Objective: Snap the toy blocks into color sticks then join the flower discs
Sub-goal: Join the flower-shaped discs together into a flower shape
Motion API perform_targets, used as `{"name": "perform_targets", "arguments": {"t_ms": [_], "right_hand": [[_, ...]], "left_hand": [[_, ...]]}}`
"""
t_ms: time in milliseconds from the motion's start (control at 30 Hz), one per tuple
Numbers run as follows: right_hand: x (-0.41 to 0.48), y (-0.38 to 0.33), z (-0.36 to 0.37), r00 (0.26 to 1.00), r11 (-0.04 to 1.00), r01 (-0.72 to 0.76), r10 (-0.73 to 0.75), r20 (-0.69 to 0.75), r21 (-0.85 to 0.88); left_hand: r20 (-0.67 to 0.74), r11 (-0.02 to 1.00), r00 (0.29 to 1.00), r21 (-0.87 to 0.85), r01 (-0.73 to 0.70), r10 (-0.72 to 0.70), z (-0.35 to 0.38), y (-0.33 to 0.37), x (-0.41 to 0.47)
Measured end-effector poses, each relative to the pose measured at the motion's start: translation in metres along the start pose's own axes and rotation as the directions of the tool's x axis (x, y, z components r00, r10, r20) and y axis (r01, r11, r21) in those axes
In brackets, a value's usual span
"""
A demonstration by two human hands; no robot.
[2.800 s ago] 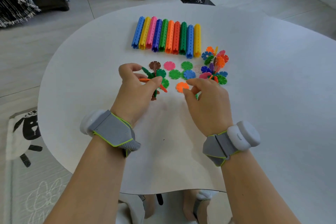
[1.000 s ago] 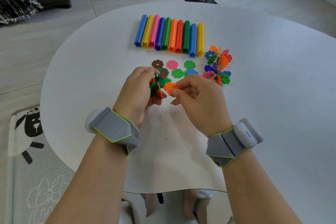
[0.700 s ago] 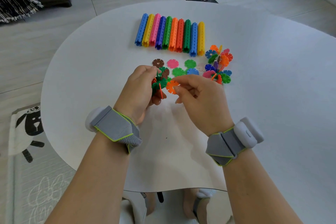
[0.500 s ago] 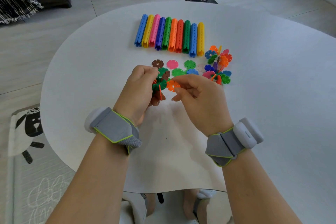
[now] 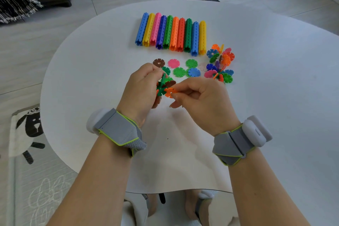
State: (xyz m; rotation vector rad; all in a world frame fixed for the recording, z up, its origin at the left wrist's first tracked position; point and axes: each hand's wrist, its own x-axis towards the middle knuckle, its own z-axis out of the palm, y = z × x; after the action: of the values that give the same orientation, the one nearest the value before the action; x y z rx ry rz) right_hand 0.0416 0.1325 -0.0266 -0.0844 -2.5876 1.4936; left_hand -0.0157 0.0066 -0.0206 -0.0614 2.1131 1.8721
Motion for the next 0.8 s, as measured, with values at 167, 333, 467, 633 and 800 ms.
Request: {"name": "perform_targets", "arguments": {"t_ms": [167,333,467,633,800], "right_hand": [[-0.002,0.004,0.004,0.999,0.999,0.037,-0.038,-0.036,-0.026],[0.0,0.006,0.007,0.999,0.999,0.012,-0.013,-0.034,-0.034],[0.006,0.011,0.007,0.996,0.989,-0.007,-0.005,-0.084,-0.144],[0.006,0.011,0.007,0.987,0.952,-0.046,-0.003,-0.162,-0.303],[-0.001,0.01,-0.006,0.99,0.877,-0.127,0.082,-0.117,-0.463]], "left_hand": [[0.013,0.999,1.0,0.027,-0.023,0.023,0.003,-0.002,-0.001],[0.014,1.0,1.0,0.028,-0.004,0.003,0.004,-0.006,0.003],[0.022,0.997,0.999,0.069,-0.046,0.045,0.008,-0.008,0.001],[0.047,0.999,0.999,0.045,-0.03,0.028,0.006,-0.009,0.001],[-0.018,0.998,0.999,0.04,-0.047,0.048,0.002,-0.014,0.004]]}}
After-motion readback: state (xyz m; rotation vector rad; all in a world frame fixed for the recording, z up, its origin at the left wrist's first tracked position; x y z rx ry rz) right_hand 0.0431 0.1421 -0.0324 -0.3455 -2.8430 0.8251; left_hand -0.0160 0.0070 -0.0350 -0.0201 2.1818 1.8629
